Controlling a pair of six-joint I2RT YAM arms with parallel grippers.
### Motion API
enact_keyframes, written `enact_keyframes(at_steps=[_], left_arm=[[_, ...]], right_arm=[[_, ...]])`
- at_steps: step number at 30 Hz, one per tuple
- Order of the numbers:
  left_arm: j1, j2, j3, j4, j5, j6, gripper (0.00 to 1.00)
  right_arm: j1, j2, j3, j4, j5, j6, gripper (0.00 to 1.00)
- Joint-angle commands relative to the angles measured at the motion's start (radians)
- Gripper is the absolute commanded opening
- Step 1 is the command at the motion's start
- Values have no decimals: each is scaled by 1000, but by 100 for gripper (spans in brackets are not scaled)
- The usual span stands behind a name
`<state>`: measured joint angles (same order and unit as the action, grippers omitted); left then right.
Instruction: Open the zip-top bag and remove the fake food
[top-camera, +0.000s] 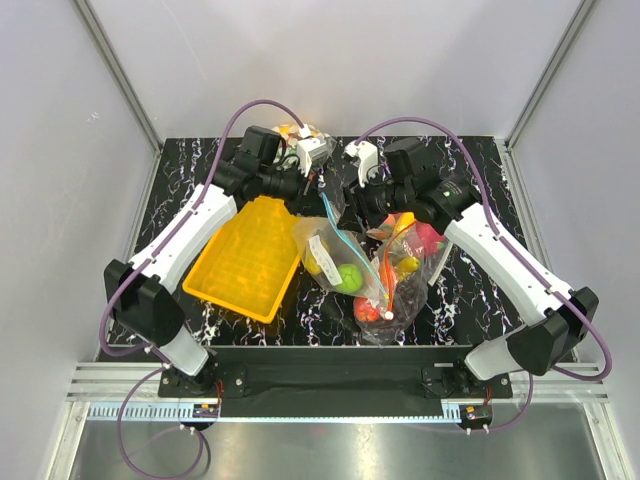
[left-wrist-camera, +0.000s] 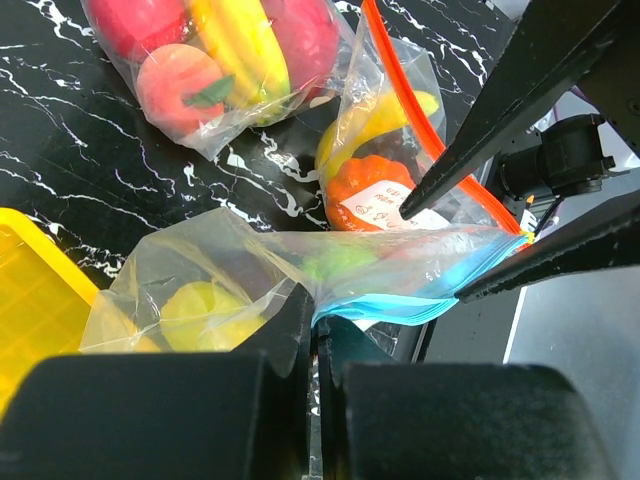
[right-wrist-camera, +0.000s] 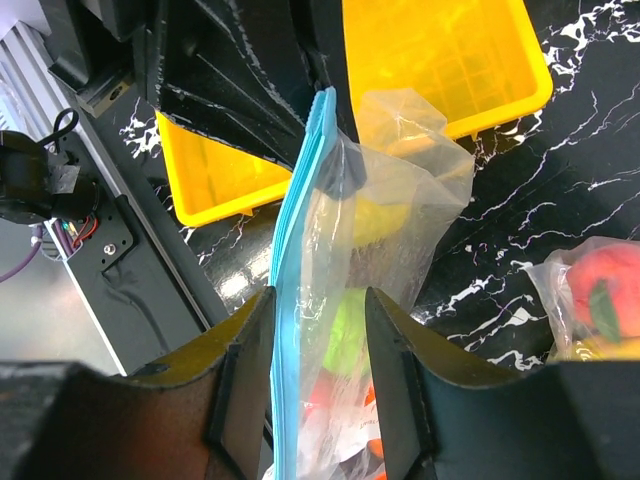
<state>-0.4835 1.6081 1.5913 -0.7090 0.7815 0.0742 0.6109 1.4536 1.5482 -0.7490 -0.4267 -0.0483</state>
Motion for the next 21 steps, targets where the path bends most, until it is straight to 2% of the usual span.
enact_keyframes(at_steps=[1,21], left_arm=[[-4,15,58,13,-10,15,0],[-7,0,42,5,-13,27,0]], right_arm=[[15,-1,53,17,29,-7,48],[26,47,79,34,60,-10,47]])
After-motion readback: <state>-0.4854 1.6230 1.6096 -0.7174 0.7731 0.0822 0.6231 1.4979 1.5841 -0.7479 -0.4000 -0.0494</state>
